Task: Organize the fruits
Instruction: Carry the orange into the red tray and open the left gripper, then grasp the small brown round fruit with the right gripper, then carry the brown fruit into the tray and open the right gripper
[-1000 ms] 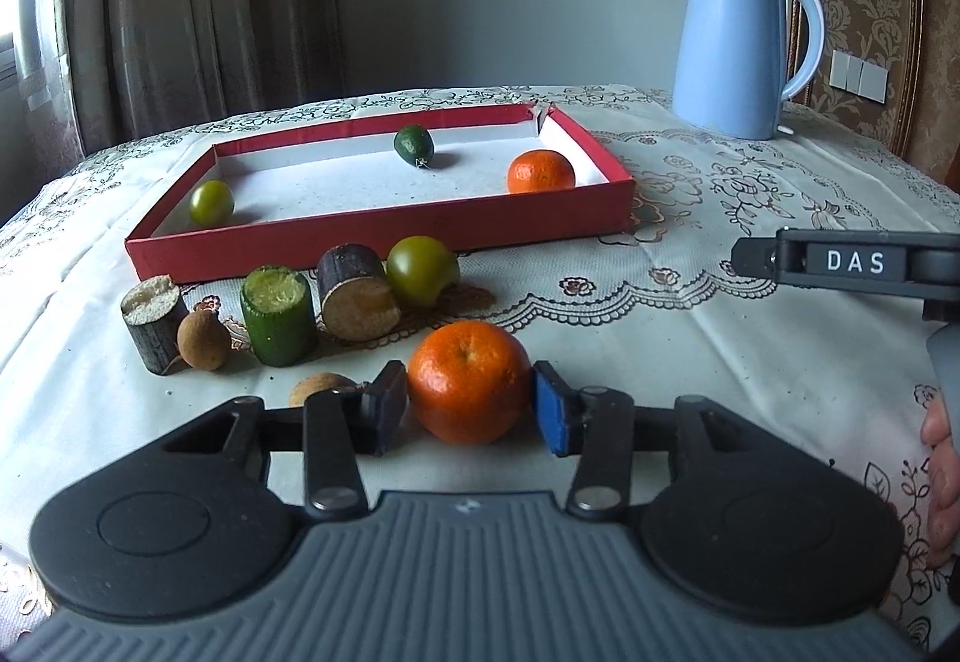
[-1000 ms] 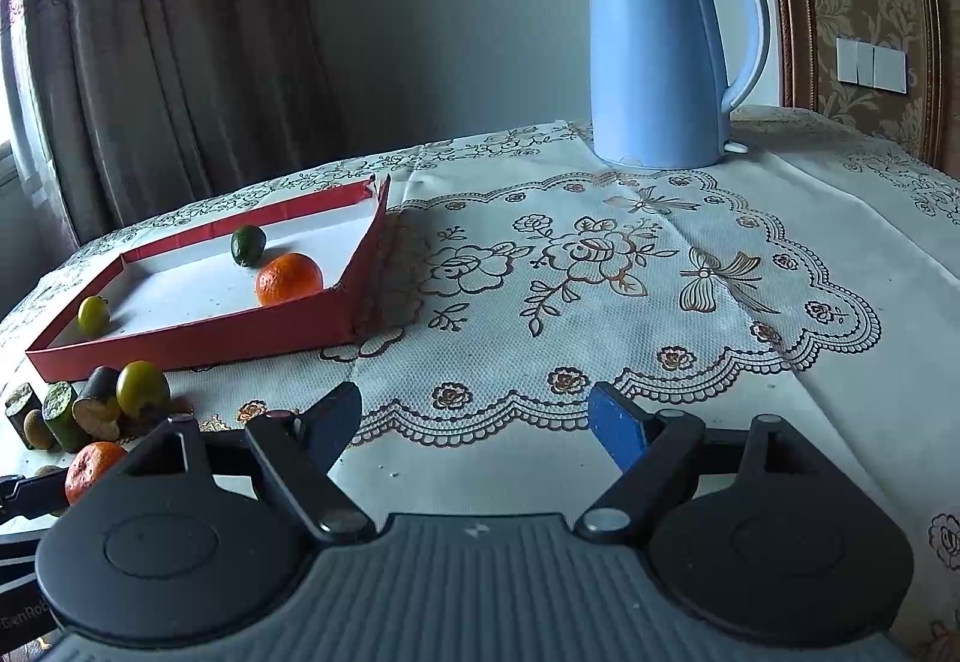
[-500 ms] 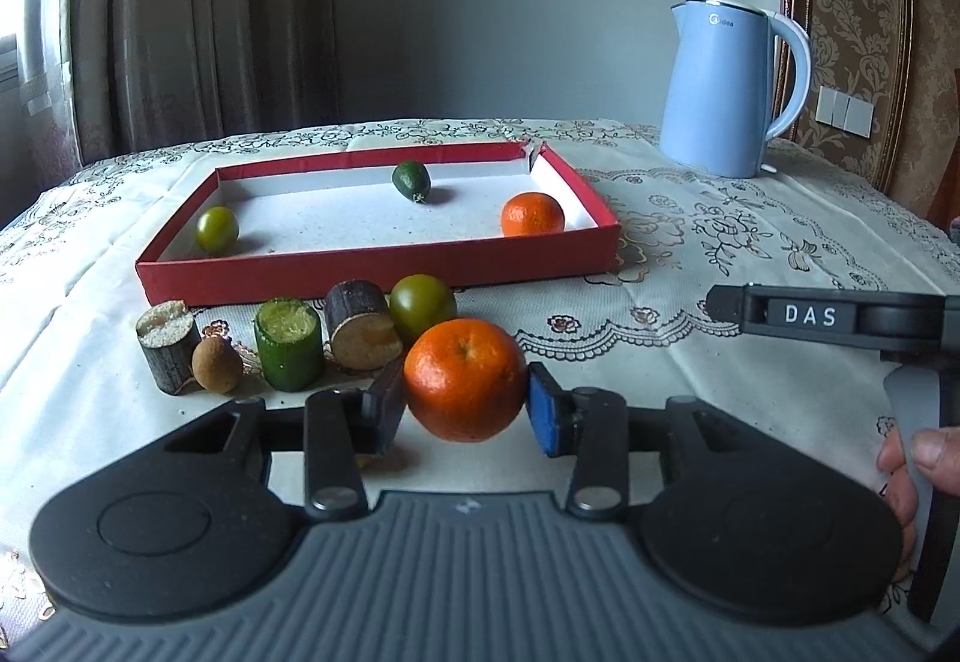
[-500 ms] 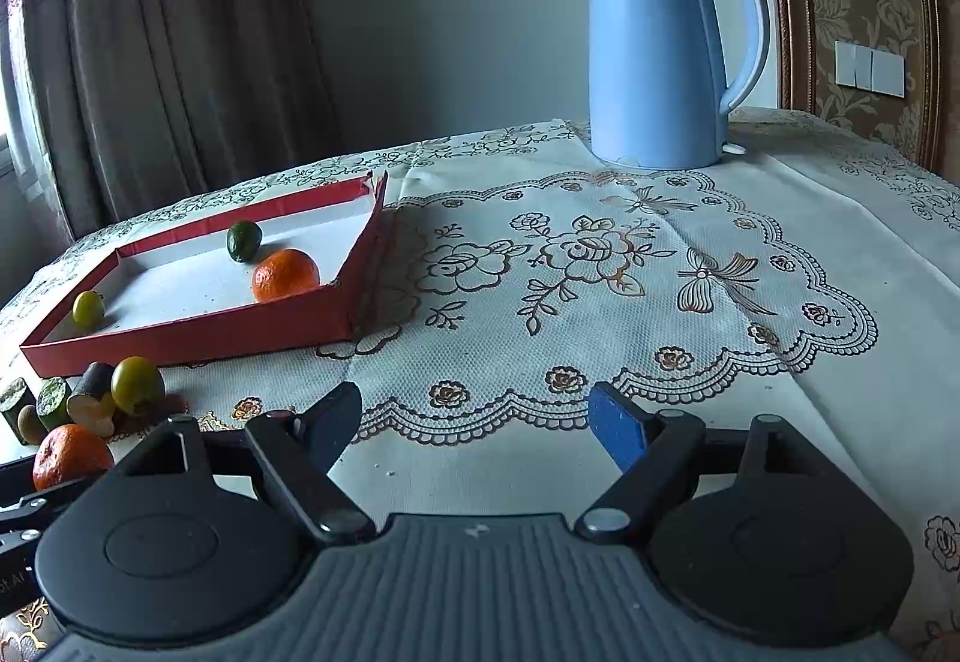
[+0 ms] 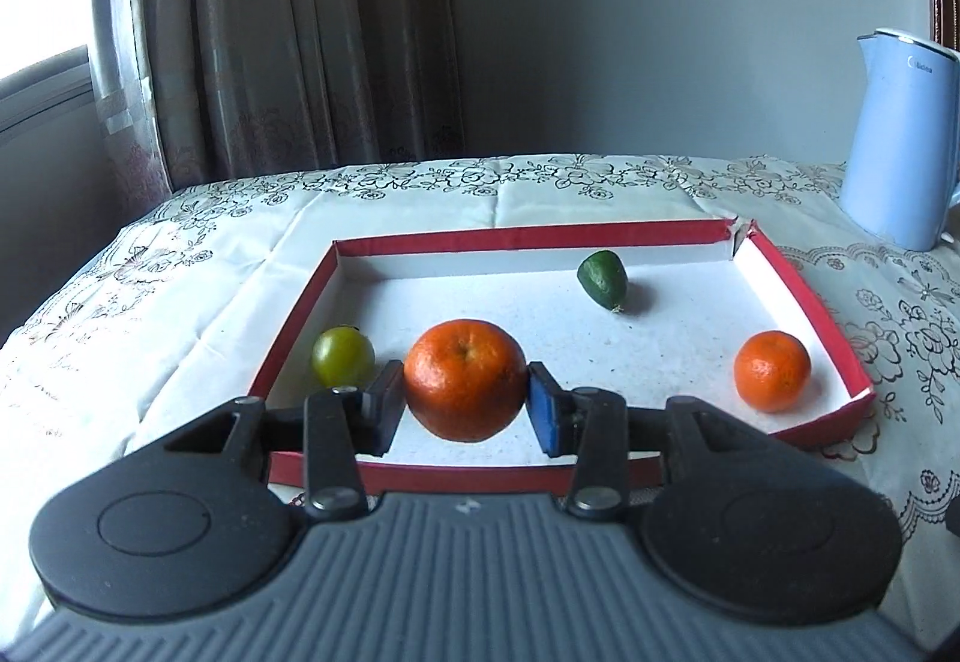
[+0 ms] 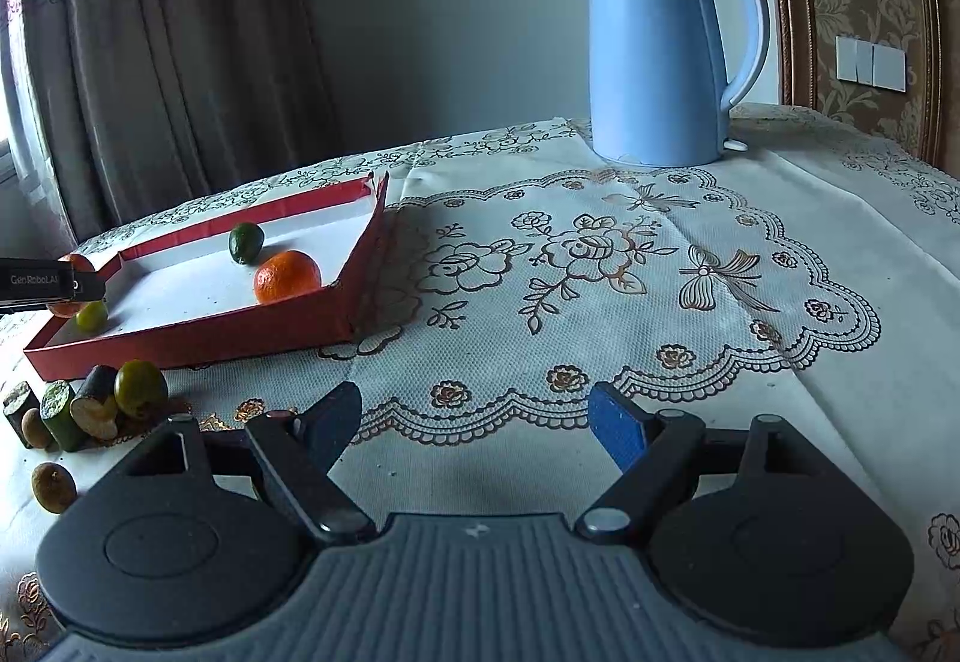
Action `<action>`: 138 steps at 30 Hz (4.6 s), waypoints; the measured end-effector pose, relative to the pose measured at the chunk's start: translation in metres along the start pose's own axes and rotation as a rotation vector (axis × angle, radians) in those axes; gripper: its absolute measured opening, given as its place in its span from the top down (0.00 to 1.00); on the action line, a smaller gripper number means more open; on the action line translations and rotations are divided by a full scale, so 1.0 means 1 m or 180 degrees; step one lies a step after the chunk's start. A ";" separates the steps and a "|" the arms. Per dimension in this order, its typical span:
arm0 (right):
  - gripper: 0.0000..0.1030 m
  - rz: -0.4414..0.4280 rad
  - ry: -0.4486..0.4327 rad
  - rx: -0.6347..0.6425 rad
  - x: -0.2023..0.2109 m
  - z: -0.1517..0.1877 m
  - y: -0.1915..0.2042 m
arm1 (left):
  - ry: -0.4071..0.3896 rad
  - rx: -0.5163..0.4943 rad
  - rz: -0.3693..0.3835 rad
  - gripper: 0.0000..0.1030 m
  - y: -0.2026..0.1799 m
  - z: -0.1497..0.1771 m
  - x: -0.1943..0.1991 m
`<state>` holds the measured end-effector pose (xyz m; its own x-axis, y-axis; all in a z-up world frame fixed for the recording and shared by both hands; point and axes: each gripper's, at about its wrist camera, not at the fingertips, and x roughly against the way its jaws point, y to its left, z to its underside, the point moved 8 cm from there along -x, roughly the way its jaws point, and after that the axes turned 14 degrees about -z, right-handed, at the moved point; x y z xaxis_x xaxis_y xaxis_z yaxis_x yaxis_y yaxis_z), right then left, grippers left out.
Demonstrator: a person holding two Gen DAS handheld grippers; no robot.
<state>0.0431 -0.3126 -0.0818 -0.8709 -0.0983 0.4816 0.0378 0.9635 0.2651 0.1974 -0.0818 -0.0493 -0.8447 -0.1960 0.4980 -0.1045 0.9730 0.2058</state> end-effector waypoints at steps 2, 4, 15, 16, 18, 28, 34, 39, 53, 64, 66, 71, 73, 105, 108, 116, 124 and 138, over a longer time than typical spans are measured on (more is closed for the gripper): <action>0.20 -0.0001 0.0012 -0.0006 -0.001 0.000 0.000 | 0.0163 0.0052 -0.0049 0.61 0.004 0.008 -0.014; 0.20 0.0000 0.0016 -0.0005 -0.001 0.000 0.000 | 0.0256 0.0080 -0.0032 0.60 0.006 0.015 -0.022; 0.20 0.0017 0.0019 0.0000 -0.002 0.001 0.000 | -0.0075 0.0185 0.0017 0.13 0.037 0.015 0.031; 0.20 0.0014 0.0009 -0.0003 -0.001 0.000 0.000 | -0.0087 0.0215 0.0014 0.07 0.045 0.019 0.037; 0.20 0.0002 0.0009 -0.0009 -0.001 0.000 0.000 | -0.0119 0.0304 -0.0036 0.01 0.066 0.027 0.050; 0.20 -0.0121 -0.0101 0.0394 0.007 -0.001 0.027 | -0.0169 0.0481 -0.0345 0.00 0.136 0.078 0.071; 0.19 -0.0454 -0.0068 0.0601 0.012 0.006 0.074 | -0.0063 0.0449 -0.0471 0.00 0.144 0.095 0.055; 0.19 -0.0846 -0.0009 0.0871 0.017 0.013 0.131 | 0.0069 0.0466 -0.0437 0.00 0.144 0.099 0.048; 0.20 -0.1194 0.0299 0.1301 -0.003 0.041 0.204 | 0.0227 0.0565 -0.0324 0.00 0.146 0.104 0.041; 0.20 -0.1222 0.0308 0.1291 -0.008 0.045 0.209 | 0.0230 0.0583 -0.0310 0.00 0.147 0.104 0.040; 0.20 -0.1224 0.0309 0.1298 -0.009 0.046 0.210 | 0.0232 0.0584 -0.0308 0.00 0.147 0.104 0.040; 0.27 -0.1231 0.0357 0.1309 -0.014 0.048 0.212 | 0.0223 0.0600 -0.0310 0.00 0.147 0.104 0.041; 0.31 -0.1237 0.0397 0.1316 -0.017 0.049 0.214 | 0.0228 0.0606 -0.0304 0.00 0.148 0.104 0.041; 0.71 -0.1034 0.0114 0.1233 -0.017 0.015 0.200 | 0.0222 0.0673 -0.0275 0.00 0.148 0.104 0.041; 0.71 -0.0994 0.0091 0.1226 -0.018 0.011 0.195 | 0.0225 0.0658 -0.0279 0.00 0.148 0.105 0.041; 0.71 -0.0888 0.0040 0.1247 -0.028 -0.003 0.186 | 0.0230 0.0639 -0.0286 0.00 0.147 0.105 0.041; 0.71 -0.0715 -0.0074 0.1199 -0.051 -0.035 0.169 | 0.0236 0.0620 -0.0282 0.00 0.146 0.106 0.040; 0.71 -0.0535 -0.0038 0.1059 -0.104 -0.064 0.150 | 0.0254 0.0651 -0.0260 0.00 0.146 0.107 0.039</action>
<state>0.1709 -0.1742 -0.0384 -0.8572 -0.2609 0.4441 -0.2657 0.9626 0.0526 0.0934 0.0659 -0.0898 -0.7857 -0.2761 0.5535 -0.2818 0.9564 0.0771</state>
